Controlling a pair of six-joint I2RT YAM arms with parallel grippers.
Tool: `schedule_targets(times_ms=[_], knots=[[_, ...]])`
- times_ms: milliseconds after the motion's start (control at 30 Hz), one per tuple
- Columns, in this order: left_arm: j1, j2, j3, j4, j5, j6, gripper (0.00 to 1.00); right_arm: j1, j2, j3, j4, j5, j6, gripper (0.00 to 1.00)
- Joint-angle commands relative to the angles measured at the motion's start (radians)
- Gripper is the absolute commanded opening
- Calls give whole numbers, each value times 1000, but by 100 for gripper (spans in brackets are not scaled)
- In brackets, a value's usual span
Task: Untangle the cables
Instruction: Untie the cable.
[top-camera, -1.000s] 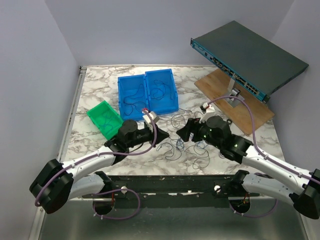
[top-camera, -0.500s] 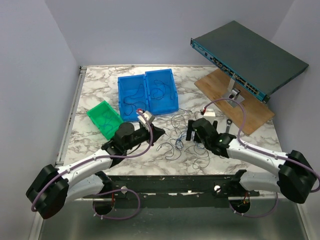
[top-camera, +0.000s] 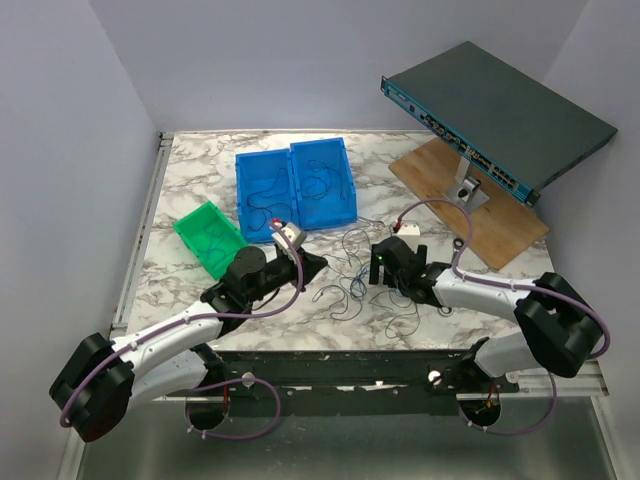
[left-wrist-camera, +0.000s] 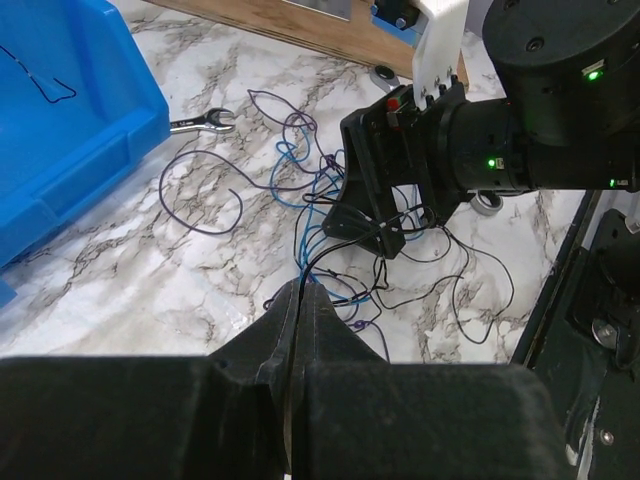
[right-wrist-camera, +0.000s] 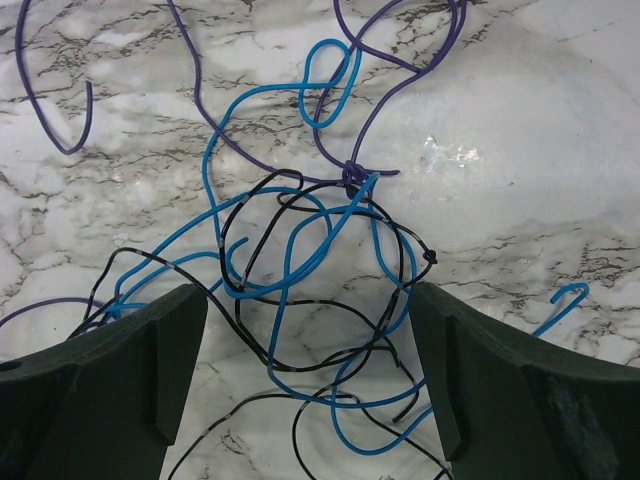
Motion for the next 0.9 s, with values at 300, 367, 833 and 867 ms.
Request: schedule_targets(times_ms=[300,367,833,867], knots=[[-5,-84,-15,-73,-228,-16,0,-15,-149,-6,-84,67,62,31],[-5,-95,-20,-86,-281,-19,0,-15,-195,-4,-103,81,59,21],[-4,-167,-72,-51,-375,-15,0,-63,-199,76,-138,23,12,73],[-4,-167,-72,-50,-376,-13,0,-71,-190,77,-127,0,4,73]])
